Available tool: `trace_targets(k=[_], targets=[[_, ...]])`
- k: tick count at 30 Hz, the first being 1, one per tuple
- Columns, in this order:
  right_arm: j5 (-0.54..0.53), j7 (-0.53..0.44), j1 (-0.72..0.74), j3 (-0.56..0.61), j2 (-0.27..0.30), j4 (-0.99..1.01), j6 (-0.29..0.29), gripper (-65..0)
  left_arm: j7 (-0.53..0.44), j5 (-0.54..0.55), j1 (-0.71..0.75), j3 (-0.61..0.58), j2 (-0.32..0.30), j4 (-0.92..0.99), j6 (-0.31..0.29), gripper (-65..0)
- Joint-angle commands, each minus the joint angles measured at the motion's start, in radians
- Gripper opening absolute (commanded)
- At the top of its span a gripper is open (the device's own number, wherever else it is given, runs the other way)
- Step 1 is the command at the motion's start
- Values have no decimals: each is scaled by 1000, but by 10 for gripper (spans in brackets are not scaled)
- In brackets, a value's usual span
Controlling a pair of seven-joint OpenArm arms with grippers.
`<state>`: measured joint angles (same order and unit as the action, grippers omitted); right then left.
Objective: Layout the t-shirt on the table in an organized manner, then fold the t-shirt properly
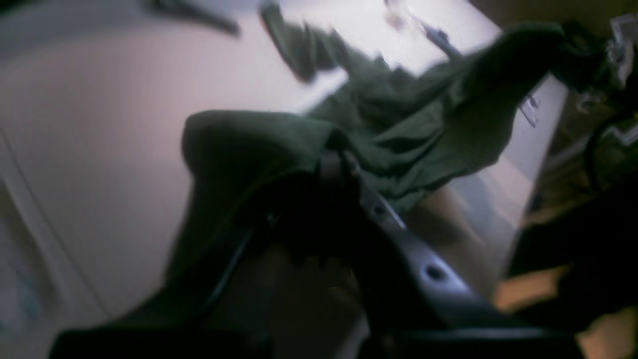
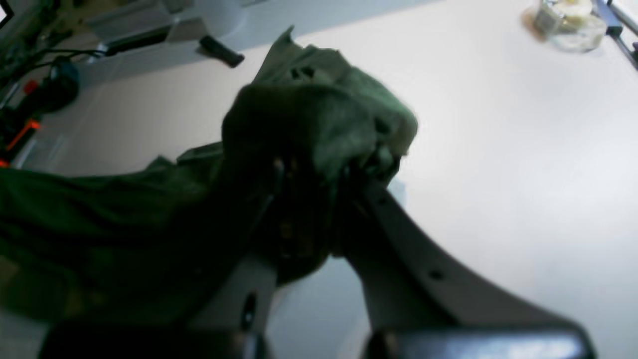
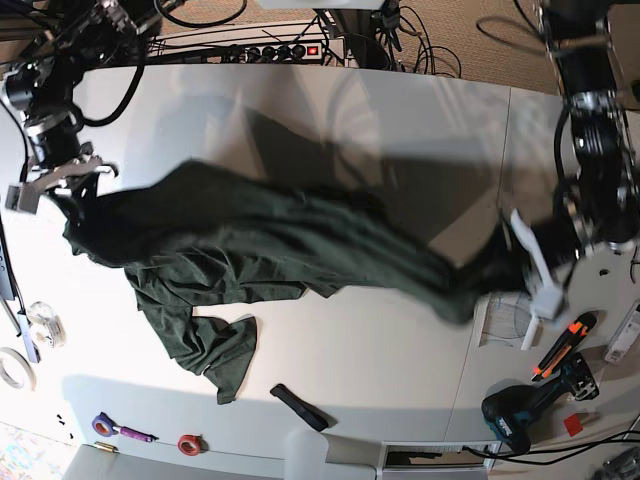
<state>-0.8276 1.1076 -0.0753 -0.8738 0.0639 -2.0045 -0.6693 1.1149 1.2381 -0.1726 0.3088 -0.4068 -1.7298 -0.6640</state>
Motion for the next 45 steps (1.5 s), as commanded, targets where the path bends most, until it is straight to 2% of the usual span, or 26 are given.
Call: trace_targets(k=[1,5,8,13,17,21,25,30,33,38,45], targets=[[0,-51,29,5,27,-17,11,-650,-44,8,-47,7,-14,-16,-1,-650],[138,-113,104,71,56,-16,52,-650,-112,-89,-149,-30,-14,-15,2,-650],[255,-156,165,157,77,2,77,-650,-182,-198,-226,-108,-14,-8,61,-650],[409,-204,288,289,112,92,129,-650,-283,-391,-349,-254,-14,27,123,-650],[492,-232,423,362,157,246,150,-650,-341,-485,-458,-336,-14,105,158,-650],[529,-253,586,411,218,434,167,-650,-381,-509,-577,-355,0,239,159,-650],[531,-269,765,428,268,626,170,-650,-436,-513,-715,-354,0,418,159,-650],[499,-277,968,428,282,822,170,-650,-436,-456,-901,-354,0,625,143,-650],[430,-267,1052,428,282,883,169,-650,-435,-430,-988,-354,0,676,144,-650],[371,-201,1145,428,283,891,153,-650,-423,-430,-1076,-354,-1,681,145,-650],[266,-81,1170,428,283,878,116,-650,-275,-315,-1077,-354,-2,681,144,-650]])
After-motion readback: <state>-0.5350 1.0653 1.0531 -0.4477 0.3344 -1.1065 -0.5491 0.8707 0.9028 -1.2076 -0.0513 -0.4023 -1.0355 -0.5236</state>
